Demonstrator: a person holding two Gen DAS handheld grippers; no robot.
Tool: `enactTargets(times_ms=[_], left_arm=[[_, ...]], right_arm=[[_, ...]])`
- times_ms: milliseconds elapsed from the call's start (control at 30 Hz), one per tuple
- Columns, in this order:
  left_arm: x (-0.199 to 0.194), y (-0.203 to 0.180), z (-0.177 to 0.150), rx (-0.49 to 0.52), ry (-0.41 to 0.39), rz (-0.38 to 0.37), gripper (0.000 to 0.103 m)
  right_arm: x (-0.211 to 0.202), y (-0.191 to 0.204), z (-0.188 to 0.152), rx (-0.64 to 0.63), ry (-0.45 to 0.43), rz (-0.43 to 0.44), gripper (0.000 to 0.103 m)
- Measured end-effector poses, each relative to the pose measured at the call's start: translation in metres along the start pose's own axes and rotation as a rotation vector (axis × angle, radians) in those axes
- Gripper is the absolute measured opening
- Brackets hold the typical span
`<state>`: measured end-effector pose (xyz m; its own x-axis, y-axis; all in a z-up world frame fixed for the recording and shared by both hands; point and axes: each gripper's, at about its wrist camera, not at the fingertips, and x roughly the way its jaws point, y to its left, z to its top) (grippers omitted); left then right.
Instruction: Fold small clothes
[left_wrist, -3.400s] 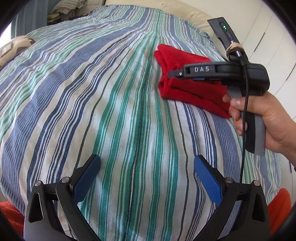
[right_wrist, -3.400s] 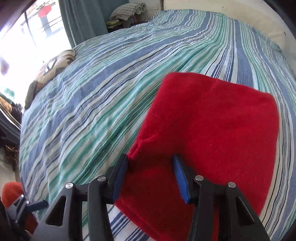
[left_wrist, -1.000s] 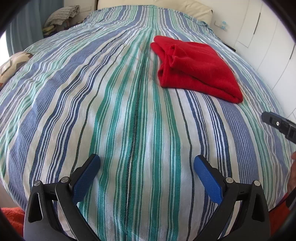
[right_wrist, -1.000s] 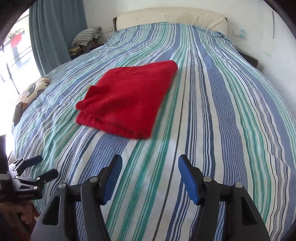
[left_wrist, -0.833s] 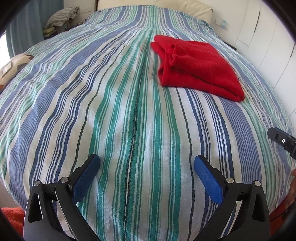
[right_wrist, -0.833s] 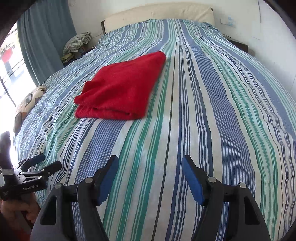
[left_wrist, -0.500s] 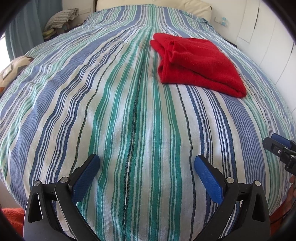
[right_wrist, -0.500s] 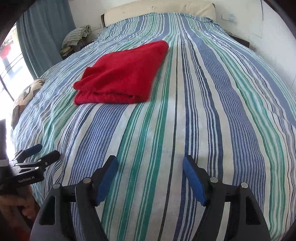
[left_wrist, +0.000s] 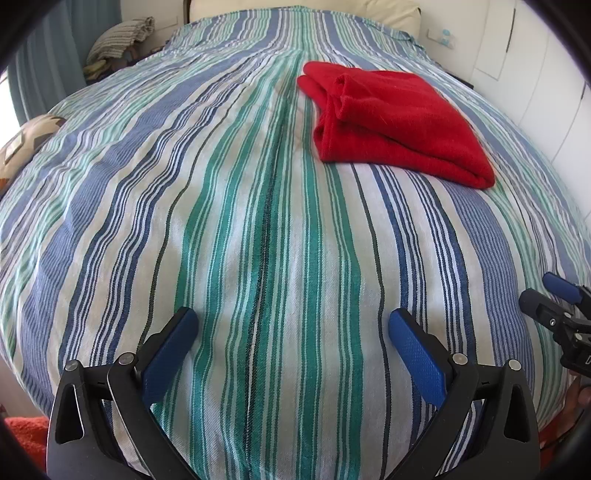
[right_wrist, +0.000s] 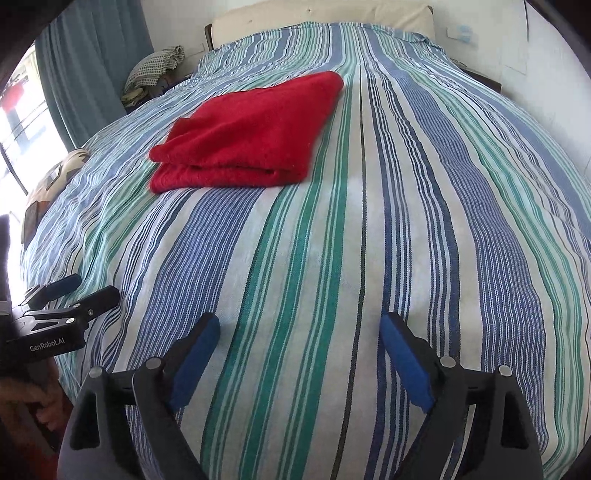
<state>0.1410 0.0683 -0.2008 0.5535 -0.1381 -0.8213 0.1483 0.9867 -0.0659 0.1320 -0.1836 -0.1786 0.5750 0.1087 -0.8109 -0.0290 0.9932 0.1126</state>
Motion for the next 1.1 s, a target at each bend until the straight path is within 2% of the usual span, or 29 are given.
enactTargets(times_ms=[1000, 1100], left_arm=[[-0.0003, -0.0013, -0.0002, 0.003, 0.0, 0.003, 0.102], [-0.0096, 0.0049, 0.0077, -0.007, 0.012, -0.031, 0.1]], right_arm=[[0.0031, 0.0052, -0.0042, -0.015, 0.003, 0.0, 0.097], [0.0034, 0.0058, -0.0031, -0.02, 0.01, 0.0, 0.098]])
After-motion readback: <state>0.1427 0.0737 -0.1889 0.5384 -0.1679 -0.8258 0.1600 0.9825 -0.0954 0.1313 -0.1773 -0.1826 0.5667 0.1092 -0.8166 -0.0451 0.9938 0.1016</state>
